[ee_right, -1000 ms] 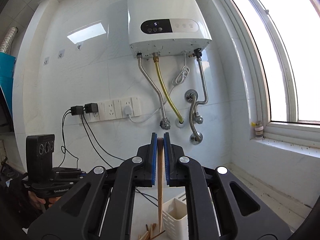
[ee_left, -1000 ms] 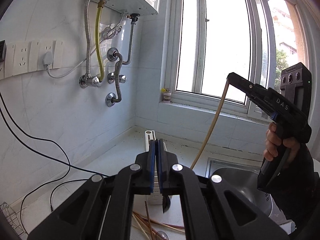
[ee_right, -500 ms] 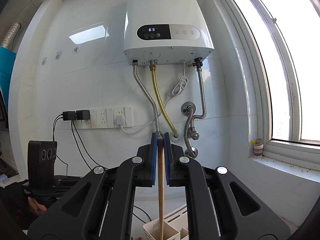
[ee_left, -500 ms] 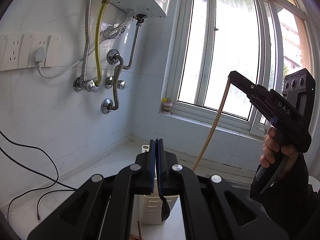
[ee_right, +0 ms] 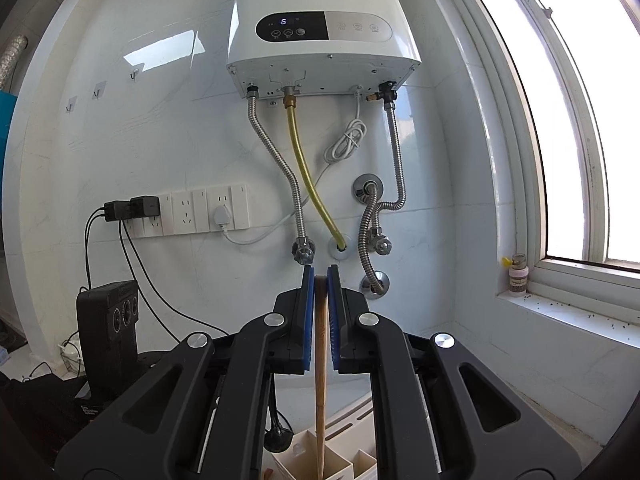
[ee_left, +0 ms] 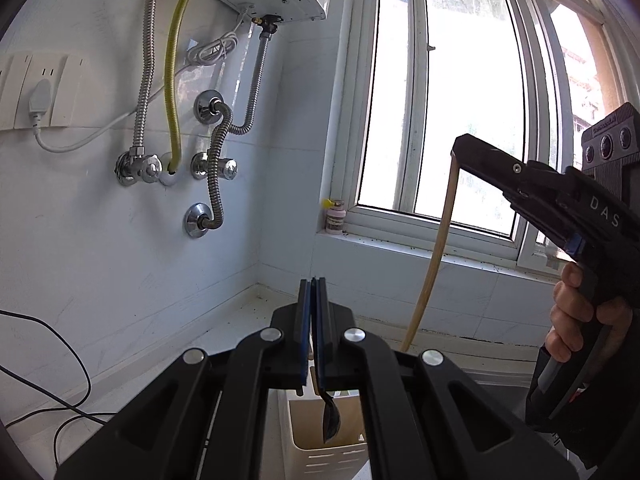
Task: Organize utensils
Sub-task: 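Lower the chopstick into the white holder and open the right tool, then return the right tool to the pile and grasp another light chopstick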
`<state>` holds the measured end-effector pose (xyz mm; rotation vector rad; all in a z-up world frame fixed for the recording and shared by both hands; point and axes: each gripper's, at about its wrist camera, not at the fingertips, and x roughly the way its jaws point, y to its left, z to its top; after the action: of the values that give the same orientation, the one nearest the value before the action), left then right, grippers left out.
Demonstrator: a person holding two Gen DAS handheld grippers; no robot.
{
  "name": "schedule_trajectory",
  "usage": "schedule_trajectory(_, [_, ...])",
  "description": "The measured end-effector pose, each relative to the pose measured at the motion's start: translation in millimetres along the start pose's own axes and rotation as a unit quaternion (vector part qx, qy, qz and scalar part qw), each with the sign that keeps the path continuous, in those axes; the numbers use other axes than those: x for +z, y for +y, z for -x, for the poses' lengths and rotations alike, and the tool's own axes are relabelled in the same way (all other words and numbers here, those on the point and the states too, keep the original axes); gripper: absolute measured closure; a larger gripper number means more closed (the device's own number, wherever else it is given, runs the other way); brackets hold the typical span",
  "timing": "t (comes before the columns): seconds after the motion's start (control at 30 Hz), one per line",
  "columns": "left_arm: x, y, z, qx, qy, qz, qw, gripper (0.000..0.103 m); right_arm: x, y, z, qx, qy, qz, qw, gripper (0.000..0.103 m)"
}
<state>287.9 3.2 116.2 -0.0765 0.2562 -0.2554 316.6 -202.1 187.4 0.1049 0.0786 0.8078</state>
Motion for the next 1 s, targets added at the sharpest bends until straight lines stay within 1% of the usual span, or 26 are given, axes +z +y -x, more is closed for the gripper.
schedule_trajectory(0.17, [-20, 3, -15, -0.009, 0.016, 0.002, 0.9998, 0.101, -22, -7, -9, 0.002, 0.036, -0.025, 0.999, 0.097])
schedule_trajectory(0.3, [-32, 1, -15, -0.007, 0.01, -0.011, 0.9999, 0.101, -38, -8, -13, -0.003, 0.059, -0.03, 0.998, 0.097])
schedule_trajectory(0.37, [-38, -2, -15, -0.013, 0.01, -0.018, 0.9997, 0.101, -45, -8, -15, -0.008, 0.068, -0.034, 0.997, 0.097])
schedule_trajectory(0.57, [-54, -9, -19, -0.003, 0.037, -0.036, 0.9987, 0.101, -64, -5, -22, -0.013, 0.096, -0.045, 0.994, 0.096])
schedule_trajectory(0.73, [-62, -9, -17, -0.003, 0.053, -0.03, 0.9981, 0.1, -71, 0, -19, -0.018, 0.101, -0.046, 0.994, 0.096])
schedule_trajectory(0.8, [-62, -7, -15, 0.0, 0.055, -0.027, 0.9981, 0.1, -70, 1, -16, -0.023, 0.099, -0.05, 0.994, 0.087])
schedule_trajectory(0.87, [-60, -7, -13, -0.003, 0.055, -0.026, 0.9982, 0.1, -67, 4, -13, -0.021, 0.095, -0.044, 0.994, 0.087])
schedule_trajectory(0.93, [-58, -5, -11, 0.005, 0.053, -0.029, 0.9982, 0.095, -64, 7, -11, -0.029, 0.094, -0.033, 0.995, 0.087])
schedule_trajectory(0.97, [-57, -4, -10, 0.008, 0.053, -0.028, 0.9982, 0.086, -62, 8, -10, -0.03, 0.093, -0.031, 0.995, 0.086])
schedule_trajectory(1.0, [-55, -2, -9, 0.01, 0.051, -0.024, 0.9984, 0.08, -61, 9, -8, -0.029, 0.092, -0.032, 0.995, 0.084])
